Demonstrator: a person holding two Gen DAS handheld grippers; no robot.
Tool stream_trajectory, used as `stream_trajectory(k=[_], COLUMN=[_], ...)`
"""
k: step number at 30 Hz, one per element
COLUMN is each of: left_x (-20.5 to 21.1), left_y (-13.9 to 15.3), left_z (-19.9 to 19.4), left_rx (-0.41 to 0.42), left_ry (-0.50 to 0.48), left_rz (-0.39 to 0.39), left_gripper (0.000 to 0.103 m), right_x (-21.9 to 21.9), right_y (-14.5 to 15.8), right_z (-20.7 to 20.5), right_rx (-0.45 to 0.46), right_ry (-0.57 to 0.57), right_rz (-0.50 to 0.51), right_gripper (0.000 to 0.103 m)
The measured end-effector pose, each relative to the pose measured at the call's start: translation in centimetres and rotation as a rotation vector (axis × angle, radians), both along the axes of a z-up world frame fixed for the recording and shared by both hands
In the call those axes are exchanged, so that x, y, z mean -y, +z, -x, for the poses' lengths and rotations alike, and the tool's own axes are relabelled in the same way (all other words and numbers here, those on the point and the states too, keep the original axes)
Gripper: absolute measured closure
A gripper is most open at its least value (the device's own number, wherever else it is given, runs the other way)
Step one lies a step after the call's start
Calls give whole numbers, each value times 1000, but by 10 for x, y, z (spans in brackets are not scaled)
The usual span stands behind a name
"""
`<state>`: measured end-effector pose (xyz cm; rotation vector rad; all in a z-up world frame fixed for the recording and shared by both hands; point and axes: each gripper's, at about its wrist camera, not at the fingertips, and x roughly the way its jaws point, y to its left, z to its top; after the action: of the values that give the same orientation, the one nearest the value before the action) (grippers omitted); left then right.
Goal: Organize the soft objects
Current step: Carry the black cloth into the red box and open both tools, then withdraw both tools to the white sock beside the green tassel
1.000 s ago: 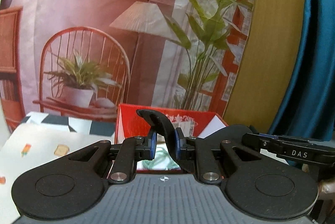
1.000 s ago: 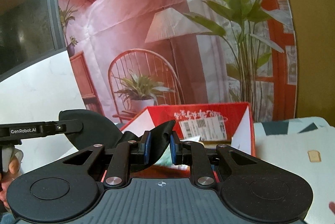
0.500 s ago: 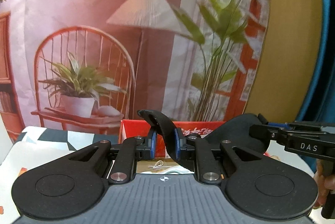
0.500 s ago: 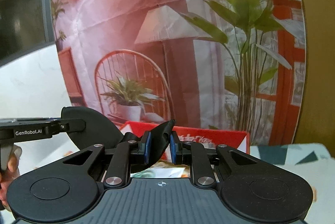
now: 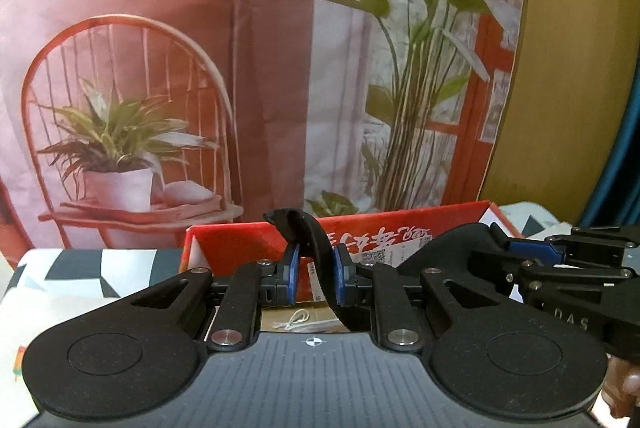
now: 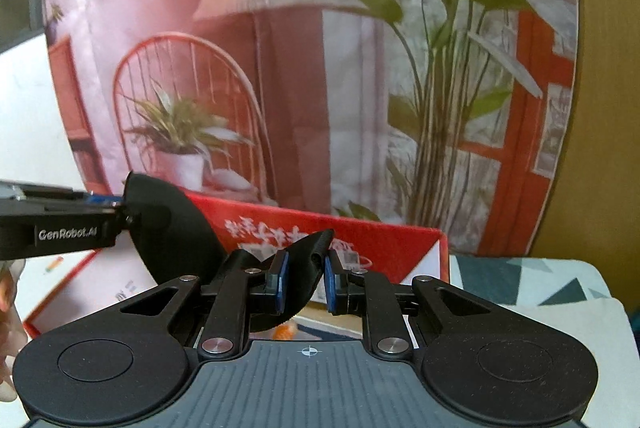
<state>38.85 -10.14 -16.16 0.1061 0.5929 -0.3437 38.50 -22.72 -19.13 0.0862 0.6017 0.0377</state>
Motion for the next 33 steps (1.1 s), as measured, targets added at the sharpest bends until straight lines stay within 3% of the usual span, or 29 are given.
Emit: stream_trajectory(k=[6, 11, 14, 17, 24, 33], left_x=[6, -3, -10, -16, -32, -69], left_y=[-15, -16, -13, -9, -1, 12], left_z=[-14, -13, -11, -7, 11, 80], left_rx=[-72, -79, -84, -74, -70, -36], left_ry=[-30, -40, -46, -38, -30, -20], left_rz=[-51, -54, -46, -51, -41, 32], left_gripper=[82, 47, 42, 38, 34, 35], right_x=[-4, -1, 4, 8, 8, 3], right_y=[-9, -17, -16, -12, -5, 12], right_z=[-10, -12, -5, 3, 26, 88], right_rx=[-65, -96, -70, -45, -26, 110], right_ry=[-13, -41, -72, -77, -61, -11], right_rz=[52, 61, 56, 43, 11, -92], right_gripper=[86, 76, 67, 55, 54, 54])
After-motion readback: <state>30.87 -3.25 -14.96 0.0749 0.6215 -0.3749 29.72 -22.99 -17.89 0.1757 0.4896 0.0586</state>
